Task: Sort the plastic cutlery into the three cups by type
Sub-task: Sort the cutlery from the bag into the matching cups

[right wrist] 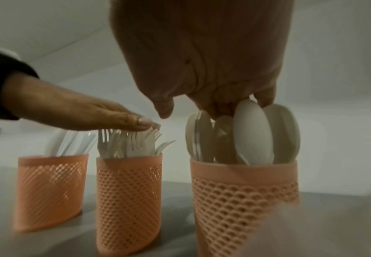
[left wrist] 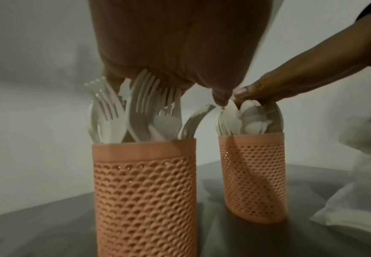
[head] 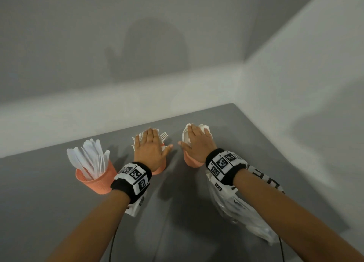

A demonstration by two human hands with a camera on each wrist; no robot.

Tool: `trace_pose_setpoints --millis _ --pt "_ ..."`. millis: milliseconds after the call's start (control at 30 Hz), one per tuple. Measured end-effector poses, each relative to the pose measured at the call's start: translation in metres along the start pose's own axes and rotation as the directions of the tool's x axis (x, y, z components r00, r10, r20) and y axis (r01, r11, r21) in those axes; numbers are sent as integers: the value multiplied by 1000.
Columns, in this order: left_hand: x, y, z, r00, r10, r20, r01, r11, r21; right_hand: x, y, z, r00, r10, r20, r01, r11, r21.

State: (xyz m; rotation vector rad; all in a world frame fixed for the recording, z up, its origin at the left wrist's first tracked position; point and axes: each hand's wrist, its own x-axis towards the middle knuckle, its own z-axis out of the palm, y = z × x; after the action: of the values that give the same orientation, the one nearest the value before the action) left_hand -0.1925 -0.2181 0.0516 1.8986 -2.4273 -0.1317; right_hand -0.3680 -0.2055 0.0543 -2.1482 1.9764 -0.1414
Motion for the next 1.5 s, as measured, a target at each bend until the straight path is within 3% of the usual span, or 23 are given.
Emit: trace_pose_setpoints --millis 133,200,267,367,467,533,600,700,800,833,933,1133,1200,1267,1367,1500 --pt "3 2 -6 1000 -10 17 12 997 -76 -4 -5 -24 998 34 56 -48 962 267" --pt "0 7 -10 994 46 -97 -61 985 -164 -17 -1 -45 998 52 -30 -32 878 477" --pt "-7 21 -21 948 147 -282 -232 927 -295 -36 9 -68 991 90 -101 -16 818 576" --pt "-21 56 -35 883 183 -433 -405 763 -504 -65 33 -86 992 99 -74 -53 880 471" --pt "-36 99 -38 908 207 -365 -412 607 -680 -96 57 -83 983 161 87 -181 930 319" --pt "-43 122 -28 916 267 -300 -401 564 -722 -116 68 -70 949 248 193 -283 941 183" --pt "-45 137 -9 924 315 -219 -374 614 -695 -133 73 -52 914 291 281 -330 938 102" --pt "-52 150 22 954 301 6 -240 771 -589 -155 76 -17 903 274 330 -312 948 67" --pt "-62 150 41 928 255 272 -79 848 -524 -167 77 25 863 337 376 -365 931 3" --pt "-64 145 47 919 247 307 -61 859 -509 -168 74 37 859 351 371 -390 920 31" --pt "-70 140 52 911 267 315 -100 883 -459 -167 69 51 859 379 345 -421 906 52" --pt "-85 136 32 793 474 383 -221 810 -544 -156 67 62 853 408 324 -435 900 13" --pt "-84 133 30 816 453 359 -212 812 -543 -155 67 61 847 406 344 -457 886 77" --pt "-83 132 31 869 405 284 -212 824 -525 -156 69 64 846 412 339 -474 872 124" --pt "-85 134 30 918 328 222 -226 895 -385 -154 72 66 842 447 304 -520 823 229" --pt "-84 141 29 956 245 164 -202 949 -243 -150 85 65 871 388 302 -473 827 303"
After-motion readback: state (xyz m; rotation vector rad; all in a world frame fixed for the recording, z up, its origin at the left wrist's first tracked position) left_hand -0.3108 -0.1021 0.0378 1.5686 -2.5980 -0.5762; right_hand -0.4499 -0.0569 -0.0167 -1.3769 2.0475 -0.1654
